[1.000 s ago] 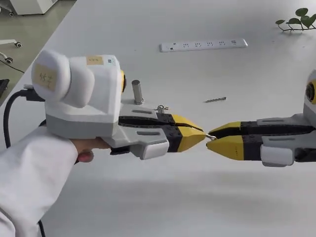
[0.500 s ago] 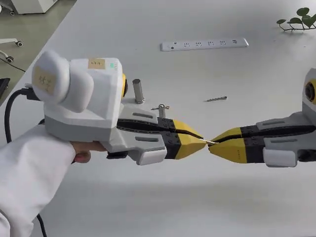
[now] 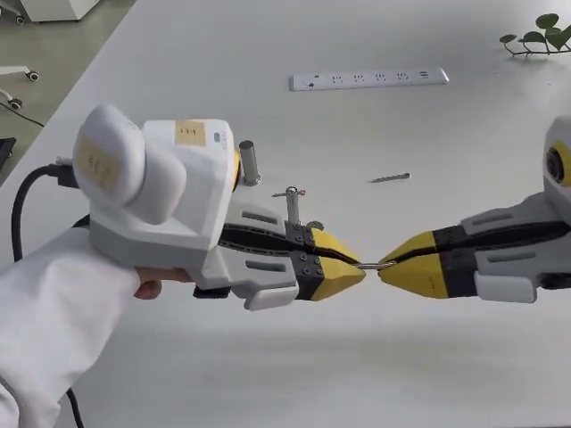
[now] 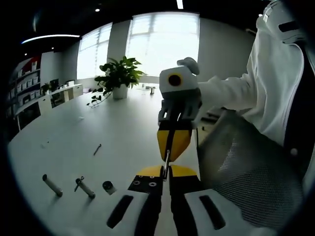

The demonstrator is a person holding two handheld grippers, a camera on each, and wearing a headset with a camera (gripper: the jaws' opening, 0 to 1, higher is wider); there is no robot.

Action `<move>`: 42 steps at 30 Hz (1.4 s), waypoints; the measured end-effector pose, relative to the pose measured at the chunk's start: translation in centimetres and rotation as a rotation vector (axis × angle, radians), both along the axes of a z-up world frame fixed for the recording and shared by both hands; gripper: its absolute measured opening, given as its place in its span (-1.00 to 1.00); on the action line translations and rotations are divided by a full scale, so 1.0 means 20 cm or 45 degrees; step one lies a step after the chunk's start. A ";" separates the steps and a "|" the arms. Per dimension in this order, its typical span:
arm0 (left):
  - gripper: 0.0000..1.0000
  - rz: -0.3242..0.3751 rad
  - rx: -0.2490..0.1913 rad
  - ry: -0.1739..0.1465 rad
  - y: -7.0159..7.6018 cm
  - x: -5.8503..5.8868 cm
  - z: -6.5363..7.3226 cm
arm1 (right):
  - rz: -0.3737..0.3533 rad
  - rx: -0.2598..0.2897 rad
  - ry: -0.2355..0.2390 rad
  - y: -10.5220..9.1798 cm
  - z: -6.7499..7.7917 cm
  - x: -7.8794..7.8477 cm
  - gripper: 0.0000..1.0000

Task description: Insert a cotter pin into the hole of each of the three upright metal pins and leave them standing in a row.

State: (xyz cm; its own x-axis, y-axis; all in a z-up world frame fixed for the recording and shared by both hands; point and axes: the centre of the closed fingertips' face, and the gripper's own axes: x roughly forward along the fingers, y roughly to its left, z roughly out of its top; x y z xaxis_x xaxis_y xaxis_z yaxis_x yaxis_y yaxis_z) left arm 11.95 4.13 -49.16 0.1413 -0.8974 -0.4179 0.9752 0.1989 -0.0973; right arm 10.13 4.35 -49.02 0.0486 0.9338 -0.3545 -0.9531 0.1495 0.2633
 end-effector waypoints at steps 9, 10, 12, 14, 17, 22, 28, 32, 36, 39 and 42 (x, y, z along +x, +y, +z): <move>-0.22 0.157 0.082 -0.103 0.09 0.16 -0.09 | -0.085 -0.025 -0.026 -0.04 -0.04 0.12 -1.00; -0.14 0.174 0.102 -0.112 0.10 0.17 -0.10 | -0.092 -0.031 -0.035 -0.04 -0.04 0.13 -1.00; -0.02 0.219 0.156 -0.125 0.14 0.21 -0.15 | -0.110 -0.052 -0.057 -0.06 -0.05 0.16 -1.00; 0.00 0.257 0.157 -0.105 0.15 0.23 -0.18 | -0.119 -0.071 -0.070 -0.06 -0.07 0.18 -1.00; 0.02 0.300 0.154 -0.077 0.17 0.27 -0.22 | -0.122 -0.104 -0.094 -0.07 -0.09 0.22 -1.00; -0.03 0.361 0.155 -0.043 0.18 0.32 -0.27 | -0.105 -0.171 -0.112 -0.07 -0.14 0.29 -1.00; -0.12 0.373 0.171 -0.027 0.18 0.39 -0.32 | -0.078 -0.230 -0.120 -0.07 -0.19 0.36 -1.00; -0.18 0.358 0.184 -0.008 0.16 0.40 -0.36 | -0.061 -0.252 -0.127 -0.07 -0.21 0.38 -1.00; -0.27 0.337 0.185 0.023 0.14 0.40 -0.40 | -0.056 -0.272 -0.122 -0.07 -0.24 0.41 -1.00; -0.39 0.334 0.185 0.034 0.13 0.41 -0.42 | -0.043 -0.279 -0.122 -0.06 -0.25 0.41 -1.00; -0.40 0.343 0.202 0.025 0.13 0.43 -0.44 | -0.025 -0.284 -0.128 -0.05 -0.26 0.41 -1.00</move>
State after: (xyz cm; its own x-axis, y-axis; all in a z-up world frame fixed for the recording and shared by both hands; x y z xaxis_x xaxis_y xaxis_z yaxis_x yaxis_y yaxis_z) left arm 20.61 6.67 -57.94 0.3558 -0.7523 -0.5546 0.8836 0.4640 -0.0626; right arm 18.41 3.34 -54.16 0.1111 0.8314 -0.5445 -0.9691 0.2119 0.1258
